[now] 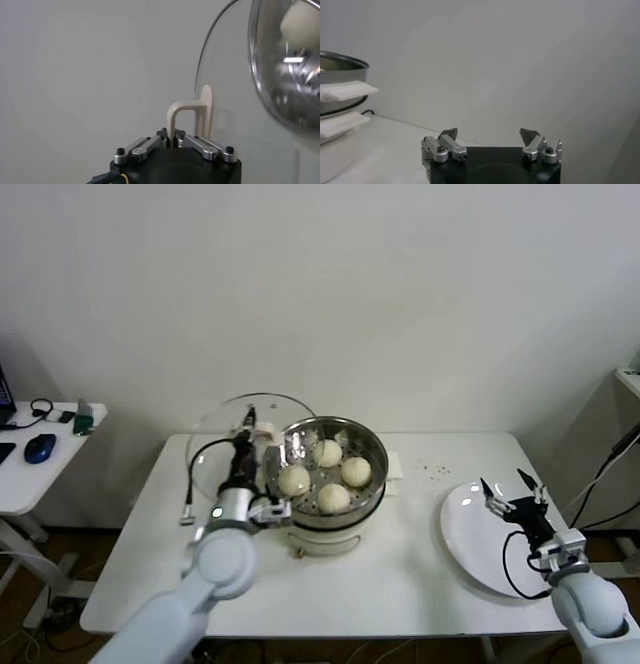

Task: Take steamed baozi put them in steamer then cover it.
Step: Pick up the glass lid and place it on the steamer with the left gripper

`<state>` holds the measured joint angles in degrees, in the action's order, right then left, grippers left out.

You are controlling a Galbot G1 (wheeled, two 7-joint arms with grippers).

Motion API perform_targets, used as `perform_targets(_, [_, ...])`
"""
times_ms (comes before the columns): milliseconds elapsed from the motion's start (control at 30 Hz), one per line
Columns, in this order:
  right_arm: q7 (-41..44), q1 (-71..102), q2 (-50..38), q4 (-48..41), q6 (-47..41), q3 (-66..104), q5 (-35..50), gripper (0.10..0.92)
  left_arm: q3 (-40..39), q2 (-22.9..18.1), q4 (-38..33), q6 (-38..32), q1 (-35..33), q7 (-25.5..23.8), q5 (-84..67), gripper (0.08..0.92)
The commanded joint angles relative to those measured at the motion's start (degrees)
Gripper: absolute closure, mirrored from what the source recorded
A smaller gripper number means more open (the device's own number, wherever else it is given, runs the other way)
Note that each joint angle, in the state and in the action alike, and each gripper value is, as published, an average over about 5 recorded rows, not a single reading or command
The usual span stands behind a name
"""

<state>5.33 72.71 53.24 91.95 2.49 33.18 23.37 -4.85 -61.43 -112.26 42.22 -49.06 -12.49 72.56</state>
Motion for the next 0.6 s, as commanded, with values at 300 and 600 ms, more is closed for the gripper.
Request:
perform_targets(300, [1.7,4.2,0.9,-1.2,1.8,5.9,-0.9,0.203,-10.3,-20.6,16.3,2.8,8.5,-2.9,6.2,0.847])
perform_targets(600, [2.1,4.3,1.4,-1.5,2.2,6.0,-1.5,0.203,-9.9,-20.0,18.9,2.8,8.1,-2.7,4.4,0.847])
